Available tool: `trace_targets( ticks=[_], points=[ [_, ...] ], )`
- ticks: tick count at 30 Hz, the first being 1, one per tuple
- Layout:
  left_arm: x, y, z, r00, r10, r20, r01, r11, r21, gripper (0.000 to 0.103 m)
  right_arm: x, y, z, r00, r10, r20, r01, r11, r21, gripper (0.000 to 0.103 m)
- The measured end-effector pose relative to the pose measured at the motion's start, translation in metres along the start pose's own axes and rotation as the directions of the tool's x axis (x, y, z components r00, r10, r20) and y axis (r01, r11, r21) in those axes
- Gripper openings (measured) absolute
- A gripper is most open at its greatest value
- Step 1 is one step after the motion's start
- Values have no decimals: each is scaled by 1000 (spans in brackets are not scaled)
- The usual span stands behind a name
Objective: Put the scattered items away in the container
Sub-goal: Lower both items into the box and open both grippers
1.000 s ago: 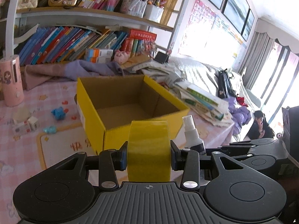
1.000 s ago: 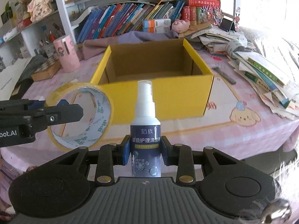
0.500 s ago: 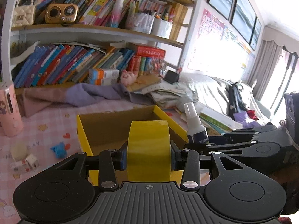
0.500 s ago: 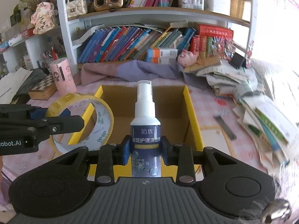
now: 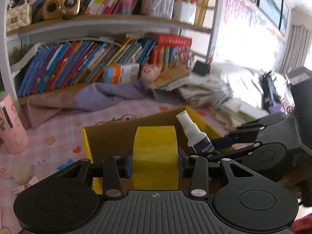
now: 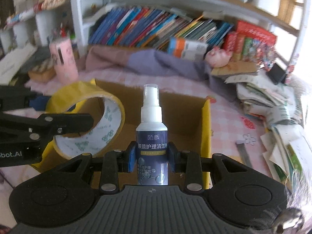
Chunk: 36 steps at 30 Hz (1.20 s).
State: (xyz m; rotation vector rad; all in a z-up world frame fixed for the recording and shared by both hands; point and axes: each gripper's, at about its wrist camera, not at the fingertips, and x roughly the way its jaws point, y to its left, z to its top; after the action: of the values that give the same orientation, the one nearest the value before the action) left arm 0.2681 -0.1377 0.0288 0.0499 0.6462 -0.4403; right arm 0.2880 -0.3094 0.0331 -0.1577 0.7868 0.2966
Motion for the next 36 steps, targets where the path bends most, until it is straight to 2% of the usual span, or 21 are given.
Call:
trace_targets(
  ticks=[6, 12, 20, 29, 31, 34, 36],
  points=[
    [31, 1, -6, 995, 53, -89, -50, 998, 39, 40, 47, -3, -1, 992, 26, -123, -41, 992, -116, 31],
    [52, 2, -15, 981, 87, -173, -80, 996, 45, 40, 76, -1, -3, 980, 20, -197, -65, 973, -222, 31],
    [56, -4, -19, 974, 140, -177, -125, 988, 91, 40, 87, 1, -5, 973, 21, -230, -84, 960, -266, 31],
    [57, -11, -20, 973, 160, -166, -142, 983, 116, 42, 84, -3, -5, 974, 35, -222, -90, 966, -244, 31],
    [54, -12, -19, 978, 146, -150, -129, 985, 116, 48, 83, -4, -5, 975, 38, -219, -91, 968, -234, 31],
    [49, -16, -16, 978, 169, -119, -153, 979, 135, 54, 80, -6, -5, 978, 42, -205, -88, 971, -221, 31],
    [45, -18, -14, 978, 179, -104, -164, 976, 142, 55, 78, -7, -4, 980, 46, -196, -88, 973, -212, 31]
  ],
)
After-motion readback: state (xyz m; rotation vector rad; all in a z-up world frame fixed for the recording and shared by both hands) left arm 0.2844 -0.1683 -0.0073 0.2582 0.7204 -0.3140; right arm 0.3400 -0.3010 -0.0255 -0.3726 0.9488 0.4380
